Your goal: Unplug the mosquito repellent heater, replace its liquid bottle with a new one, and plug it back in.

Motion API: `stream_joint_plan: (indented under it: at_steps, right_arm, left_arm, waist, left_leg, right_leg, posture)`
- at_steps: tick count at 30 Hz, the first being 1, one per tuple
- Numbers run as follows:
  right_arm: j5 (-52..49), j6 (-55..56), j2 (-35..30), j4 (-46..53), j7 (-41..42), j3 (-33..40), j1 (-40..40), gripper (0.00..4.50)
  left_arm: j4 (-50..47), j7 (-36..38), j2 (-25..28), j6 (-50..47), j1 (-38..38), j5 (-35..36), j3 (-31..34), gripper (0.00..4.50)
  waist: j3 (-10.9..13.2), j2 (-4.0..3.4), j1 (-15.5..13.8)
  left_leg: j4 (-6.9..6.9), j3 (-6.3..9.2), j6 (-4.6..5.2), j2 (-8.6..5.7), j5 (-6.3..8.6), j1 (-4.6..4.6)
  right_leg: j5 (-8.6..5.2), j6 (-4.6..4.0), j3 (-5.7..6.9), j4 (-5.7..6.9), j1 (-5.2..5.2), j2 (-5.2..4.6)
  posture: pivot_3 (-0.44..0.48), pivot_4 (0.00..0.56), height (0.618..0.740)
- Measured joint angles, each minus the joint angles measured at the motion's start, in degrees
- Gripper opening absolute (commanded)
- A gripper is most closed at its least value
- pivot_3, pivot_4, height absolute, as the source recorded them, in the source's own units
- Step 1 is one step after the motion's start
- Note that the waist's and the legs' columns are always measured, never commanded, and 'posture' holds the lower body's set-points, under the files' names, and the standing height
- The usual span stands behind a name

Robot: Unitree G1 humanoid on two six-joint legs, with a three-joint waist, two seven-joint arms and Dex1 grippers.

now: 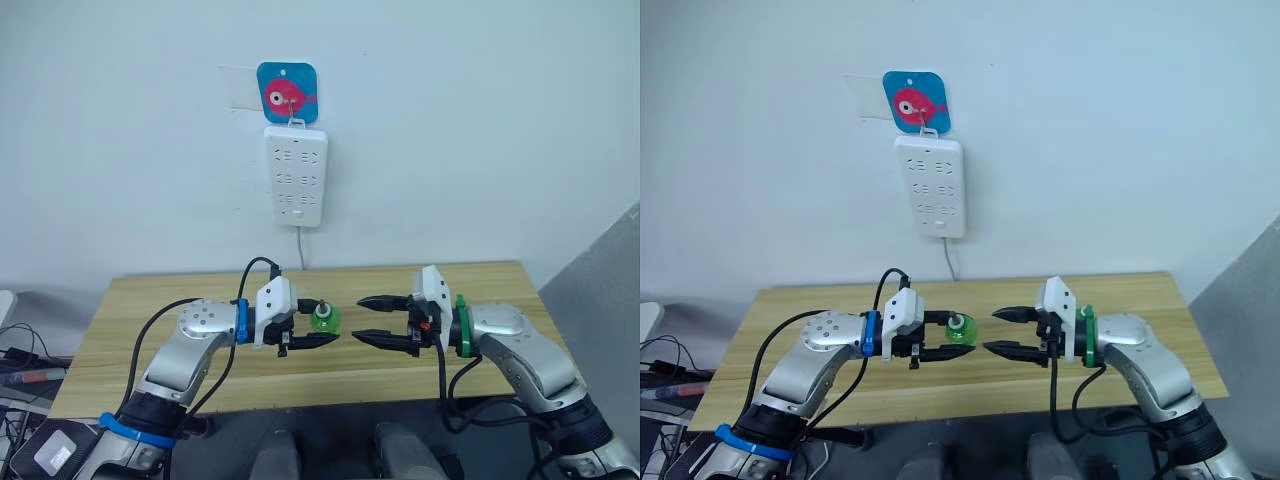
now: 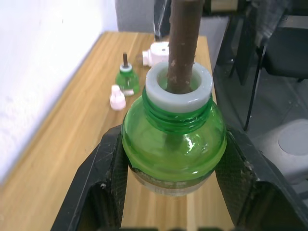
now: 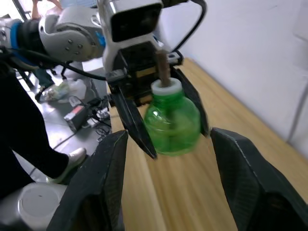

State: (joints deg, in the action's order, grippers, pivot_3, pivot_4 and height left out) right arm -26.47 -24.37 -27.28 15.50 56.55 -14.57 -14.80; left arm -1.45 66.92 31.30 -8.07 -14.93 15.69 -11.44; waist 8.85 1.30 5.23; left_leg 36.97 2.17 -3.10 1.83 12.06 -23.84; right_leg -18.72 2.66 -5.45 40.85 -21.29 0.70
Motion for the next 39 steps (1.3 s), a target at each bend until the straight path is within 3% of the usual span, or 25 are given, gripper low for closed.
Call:
stream_joint_plan:
  at_steps: [21, 27, 35, 39]
  right_arm:
    - [7.84, 3.29, 7.99, -7.15, -2.16, -3.74, -4.44, 2.80]
    - [8.30, 4.81, 8.15, -7.13, -1.48, -3.70, -4.92, 0.95]
    - [7.46, 4.32, 7.82, -7.08, -1.27, -3.16, -4.94, 0.84]
    - [3.50, -1.10, 9.13, -6.58, -5.08, 1.93, -4.96, 0.84]
  left_arm:
    - [-0.05, -0.10, -1.29, -0.68, -0.78, 0.01, -0.28, 2.21]
    - [0.28, -0.67, -1.31, -1.72, -0.90, -0.21, -0.39, 2.21]
    - [0.28, -1.26, -1.78, -1.74, -0.92, -0.15, -0.45, 2.21]
    - [0.30, -5.08, -5.54, -0.68, -1.60, 0.04, 1.09, 3.50]
  waist:
    - [0.00, 0.01, -0.19]
    - [0.00, 0.01, -0.18]
    - [0.00, 0.01, -0.22]
    - [0.00, 0.01, -0.32]
  left_leg:
    - [0.00, 0.02, 0.00, -0.01, 0.00, -0.02]
    - [0.00, 0.02, 0.00, -0.01, 0.00, -0.03]
    - [0.00, 0.02, 0.00, -0.01, 0.00, -0.03]
    - [0.02, 0.04, 0.00, -0.01, 0.00, -0.04]
  right_leg:
    - [0.00, 0.00, 0.03, 0.00, -0.01, -0.01]
    - [0.00, 0.00, 0.03, -0.01, -0.01, -0.01]
    - [0.00, 0.00, 0.03, -0.01, -0.01, -0.01]
    - [0.01, 0.00, 0.04, 0.01, 0.01, -0.03]
  posture:
    - [-0.049, 0.100, 0.740]
    - [-0.046, 0.101, 0.740]
    - [-0.045, 0.101, 0.740]
    - [-0.054, 0.103, 0.740]
